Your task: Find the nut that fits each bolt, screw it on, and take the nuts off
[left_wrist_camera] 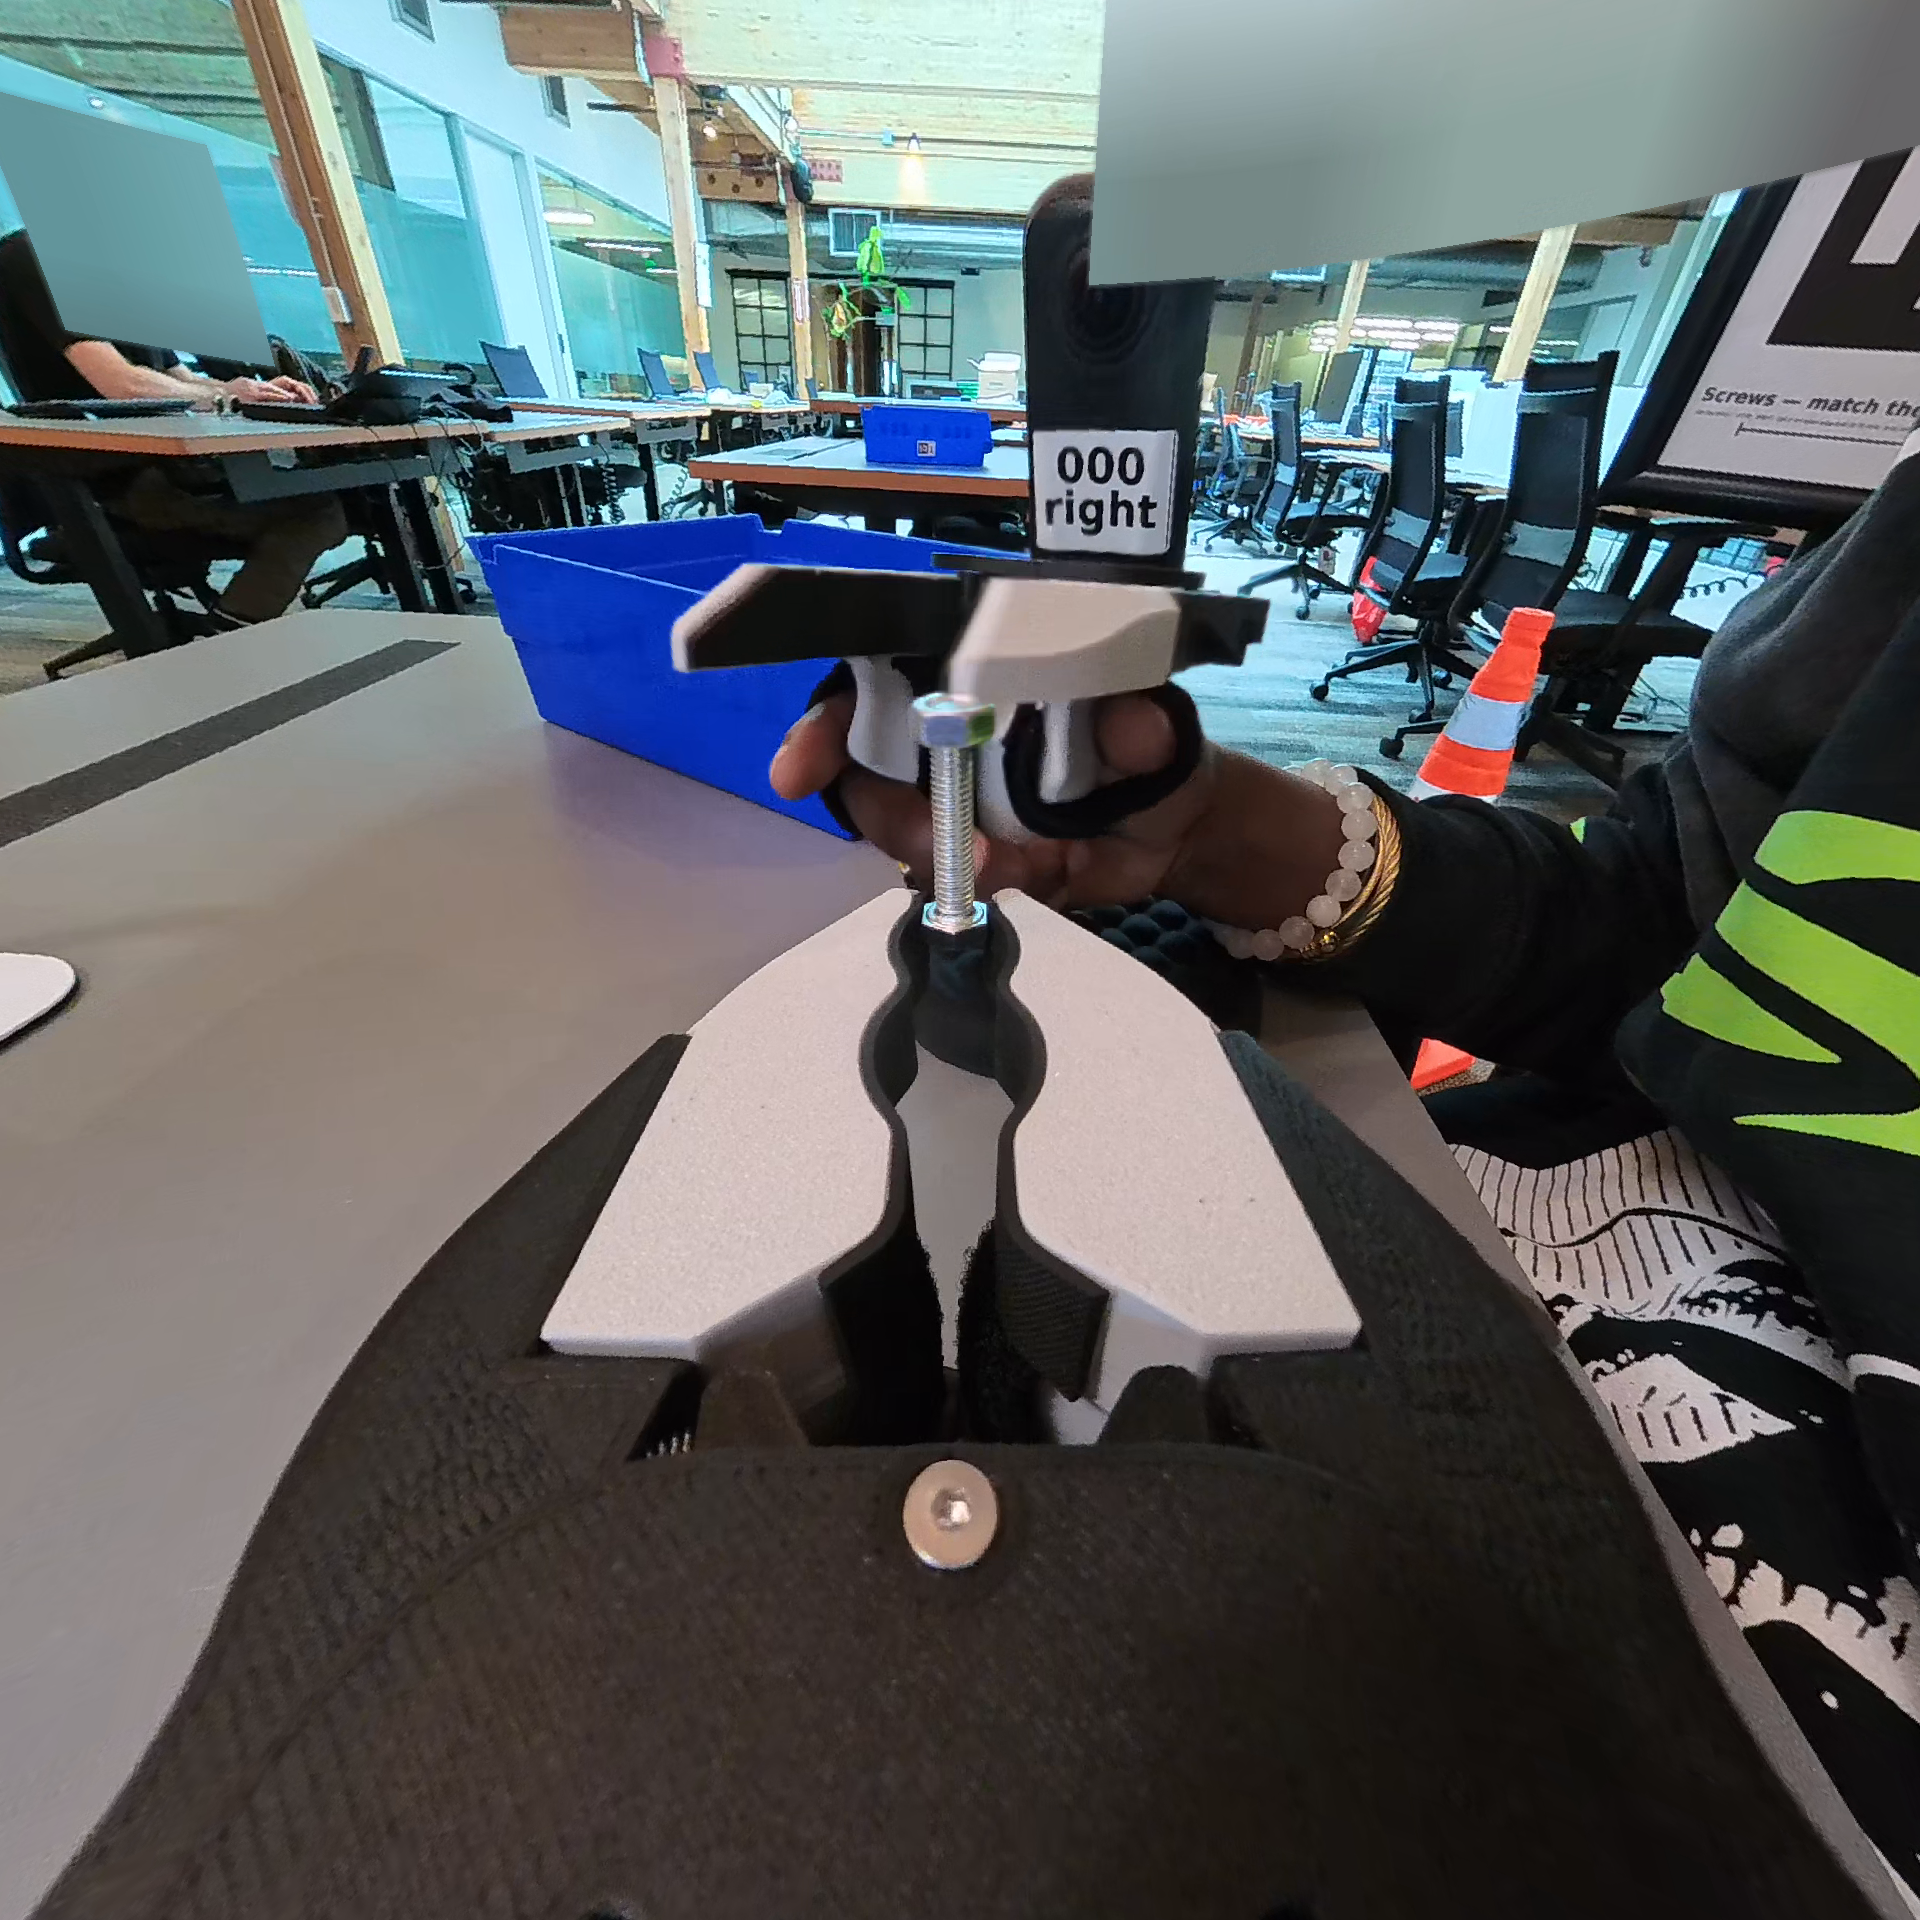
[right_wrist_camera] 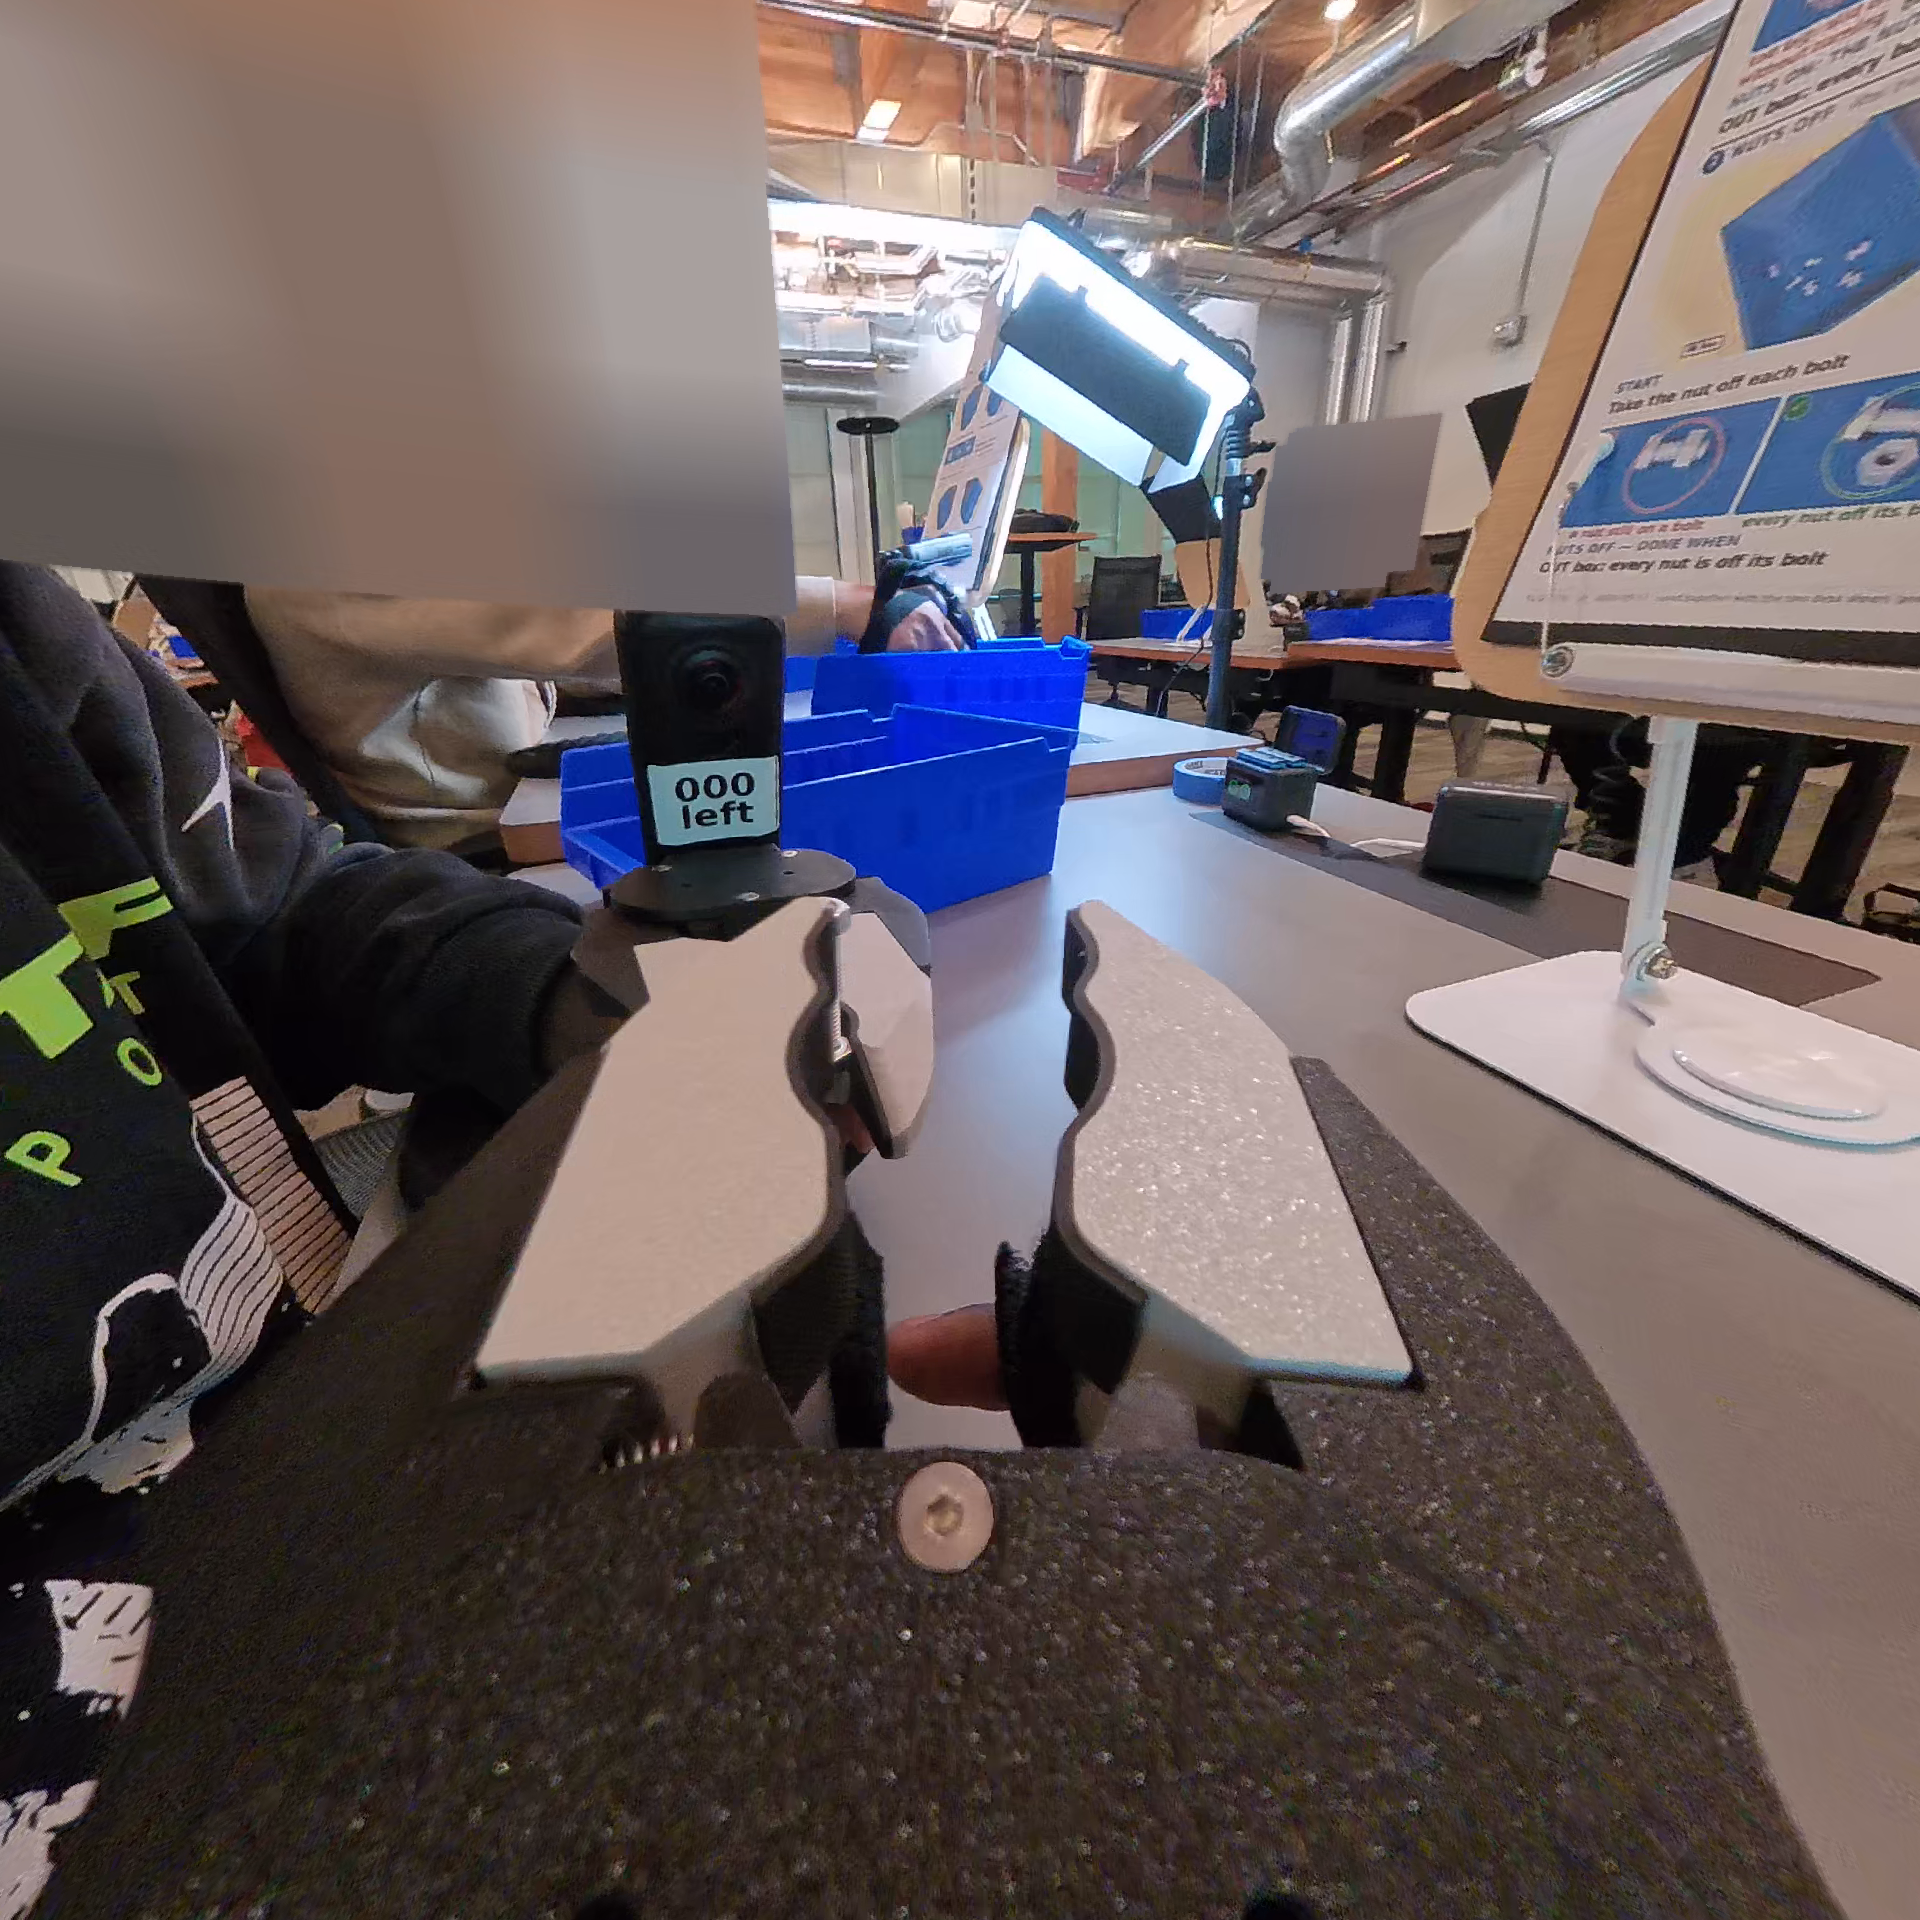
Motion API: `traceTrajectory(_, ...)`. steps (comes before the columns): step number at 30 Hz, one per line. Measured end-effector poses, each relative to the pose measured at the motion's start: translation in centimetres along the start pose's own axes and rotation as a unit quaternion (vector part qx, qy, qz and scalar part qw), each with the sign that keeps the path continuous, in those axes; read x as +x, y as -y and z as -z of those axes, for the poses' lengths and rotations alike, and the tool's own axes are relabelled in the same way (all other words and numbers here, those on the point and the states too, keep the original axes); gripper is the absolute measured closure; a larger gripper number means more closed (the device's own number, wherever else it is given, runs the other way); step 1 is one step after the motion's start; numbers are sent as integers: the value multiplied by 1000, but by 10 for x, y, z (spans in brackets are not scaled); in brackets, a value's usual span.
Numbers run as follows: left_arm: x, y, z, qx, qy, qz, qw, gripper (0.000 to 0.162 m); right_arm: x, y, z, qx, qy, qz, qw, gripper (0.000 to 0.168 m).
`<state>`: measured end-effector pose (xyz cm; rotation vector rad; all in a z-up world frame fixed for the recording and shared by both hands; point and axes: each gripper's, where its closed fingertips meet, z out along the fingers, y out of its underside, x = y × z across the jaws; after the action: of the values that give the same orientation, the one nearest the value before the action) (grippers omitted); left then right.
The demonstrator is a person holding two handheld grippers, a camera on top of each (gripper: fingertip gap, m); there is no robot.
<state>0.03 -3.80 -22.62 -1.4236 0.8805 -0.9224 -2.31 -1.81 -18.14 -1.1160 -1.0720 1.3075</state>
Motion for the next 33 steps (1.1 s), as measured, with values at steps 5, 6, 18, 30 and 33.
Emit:
traceTrajectory(5, -1, 0, 0, -1, 2, 0, 1000, 152, -3, 0, -1, 1, 8, 1, 1000, 124)
traceTrajectory(6, 0, 0, 0, -1, 2, 0, 1000, 152, -4, 0, -1, -2, 11, 0, 1000, 121)
traceTrajectory(18, 0, -1, 0, -3, 0, -2, 1000, 152, -5, -1, -2, -3, 13, -3, 1000, 114)
traceTrajectory(30, 0, -1, 0, -3, -1, -1, 1000, 152, -3, -2, -2, -6, 7, 1, 1000, 115)
traceTrajectory(33, 0, -1, 0, -1, 0, 0, 1000, 152, 4, -1, 1, -5, -14, 0, 1000, 132)
